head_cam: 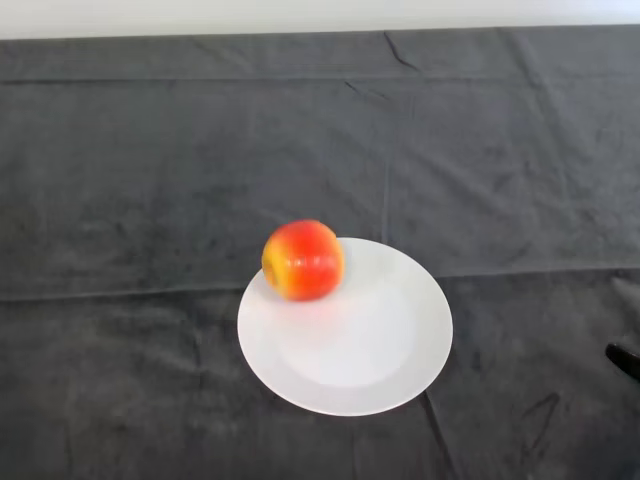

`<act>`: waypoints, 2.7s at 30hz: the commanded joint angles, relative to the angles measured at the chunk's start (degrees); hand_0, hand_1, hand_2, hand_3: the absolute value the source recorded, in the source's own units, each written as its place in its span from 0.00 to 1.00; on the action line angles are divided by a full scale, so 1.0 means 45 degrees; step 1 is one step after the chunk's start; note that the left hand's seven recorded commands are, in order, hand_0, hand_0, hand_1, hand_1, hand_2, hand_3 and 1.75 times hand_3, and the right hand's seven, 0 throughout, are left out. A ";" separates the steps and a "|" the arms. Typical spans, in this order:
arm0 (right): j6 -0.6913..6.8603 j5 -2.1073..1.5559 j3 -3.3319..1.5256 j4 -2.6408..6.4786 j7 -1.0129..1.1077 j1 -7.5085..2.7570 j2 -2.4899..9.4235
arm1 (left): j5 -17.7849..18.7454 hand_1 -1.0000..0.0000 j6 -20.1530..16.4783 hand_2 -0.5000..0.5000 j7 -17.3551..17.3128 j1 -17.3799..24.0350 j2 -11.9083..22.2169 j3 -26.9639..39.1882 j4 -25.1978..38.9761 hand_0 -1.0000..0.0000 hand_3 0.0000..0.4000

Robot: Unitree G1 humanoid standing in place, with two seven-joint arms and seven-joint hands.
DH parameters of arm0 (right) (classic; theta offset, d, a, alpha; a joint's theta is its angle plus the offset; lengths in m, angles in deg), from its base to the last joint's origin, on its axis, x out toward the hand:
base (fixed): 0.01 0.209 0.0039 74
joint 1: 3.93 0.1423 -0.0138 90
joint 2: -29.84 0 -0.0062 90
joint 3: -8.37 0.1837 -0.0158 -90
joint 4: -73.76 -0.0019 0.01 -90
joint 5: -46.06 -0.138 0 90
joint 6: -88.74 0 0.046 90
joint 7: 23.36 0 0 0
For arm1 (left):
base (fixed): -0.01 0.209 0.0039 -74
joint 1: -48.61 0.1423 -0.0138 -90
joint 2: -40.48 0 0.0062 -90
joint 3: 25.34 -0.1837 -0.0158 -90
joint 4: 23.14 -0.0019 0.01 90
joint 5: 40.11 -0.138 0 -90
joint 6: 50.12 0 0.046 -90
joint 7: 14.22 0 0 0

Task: Move the apple to the plate

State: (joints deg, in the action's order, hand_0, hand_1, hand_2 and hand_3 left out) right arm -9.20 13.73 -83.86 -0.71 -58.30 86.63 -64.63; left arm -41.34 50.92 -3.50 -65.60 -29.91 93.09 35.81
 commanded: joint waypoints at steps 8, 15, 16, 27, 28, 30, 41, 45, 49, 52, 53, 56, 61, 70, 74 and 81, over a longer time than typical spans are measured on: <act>0.0359 -0.0363 -0.0112 0.0391 -0.0064 -0.0346 0.0271 | 0.0285 1.00 0.0830 0.50 0.0193 -0.1308 0.1390 0.0832 -0.1626 1.00 0.00; 0.0330 -0.0405 -0.0158 0.0402 -0.0093 -0.0343 0.0242 | 0.0449 1.00 0.1172 0.50 0.0290 -0.1556 0.1848 0.1053 -0.2621 1.00 0.00; 0.0327 -0.0410 -0.0164 0.0403 -0.0097 -0.0342 0.0238 | 0.0468 1.00 0.1201 0.50 0.0311 -0.1585 0.1896 0.1075 -0.2721 1.00 0.00; 0.0287 -0.0467 -0.0226 0.0418 -0.0135 -0.0337 0.0198 | 0.0763 1.00 0.1684 0.50 0.0571 -0.1786 0.2402 0.1396 -0.3806 1.00 0.00; 0.0284 -0.0472 -0.0231 0.0419 -0.0138 -0.0337 0.0195 | 0.0774 1.00 0.1727 0.50 0.0615 -0.1806 0.2413 0.1405 -0.3878 1.00 0.00; 0.0278 -0.0481 -0.0241 0.0421 -0.0144 -0.0336 0.0189 | 0.0791 1.00 0.1831 0.50 0.0725 -0.1854 0.2418 0.1409 -0.4038 1.00 0.00; 0.0249 -0.0520 -0.0286 0.0431 -0.0171 -0.0332 0.0161 | 0.0942 1.00 0.2092 0.50 0.0962 -0.2084 0.2538 0.1349 -0.4615 1.00 0.00; 0.0241 -0.0531 -0.0298 0.0434 -0.0179 -0.0331 0.0153 | 0.1014 1.00 0.2149 0.50 0.0972 -0.2107 0.2603 0.1334 -0.4724 1.00 0.00; 0.0234 -0.0541 -0.0308 0.0437 -0.0185 -0.0330 0.0146 | 0.1061 1.00 0.2212 0.50 0.1010 -0.2137 0.2634 0.1294 -0.4818 1.00 0.00; 0.0230 -0.0547 -0.0315 0.0438 -0.0189 -0.0330 0.0142 | 0.1094 1.00 0.2250 0.50 0.1035 -0.2155 0.2656 0.1263 -0.4873 1.00 0.00; 0.0228 -0.0548 -0.0317 0.0439 -0.0190 -0.0329 0.0141 | 0.1104 1.00 0.2261 0.50 0.1041 -0.2159 0.2663 0.1254 -0.4890 1.00 0.00; 0.0224 -0.0554 -0.0323 0.0440 -0.0194 -0.0329 0.0137 | 0.1136 1.00 0.2307 0.50 0.1059 -0.2167 0.2681 0.1225 -0.4946 1.00 0.00; 0.0219 -0.0561 -0.0332 0.0442 -0.0199 -0.0328 0.0132 | 0.1195 1.00 0.2360 0.50 0.1071 -0.2179 0.2727 0.1182 -0.5035 1.00 0.00; 0.0211 -0.0571 -0.0343 0.0445 -0.0205 -0.0327 0.0125 | 0.1287 1.00 0.2430 0.50 0.1094 -0.2198 0.2789 0.1106 -0.5159 1.00 0.00; 0.0208 -0.0575 -0.0348 0.0446 -0.0207 -0.0327 0.0122 | 0.1329 1.00 0.2454 0.50 0.1099 -0.2206 0.2811 0.1072 -0.5202 1.00 0.00; 0.0205 -0.0580 -0.0353 0.0447 -0.0211 -0.0326 0.0118 | 0.1390 1.00 0.2502 0.50 0.1113 -0.2214 0.2823 0.1010 -0.5265 1.00 0.00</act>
State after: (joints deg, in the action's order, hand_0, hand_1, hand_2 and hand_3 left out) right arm -9.29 13.40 -84.41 -0.64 -59.23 86.63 -64.64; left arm -36.52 60.51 0.78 -71.62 -22.60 97.51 14.88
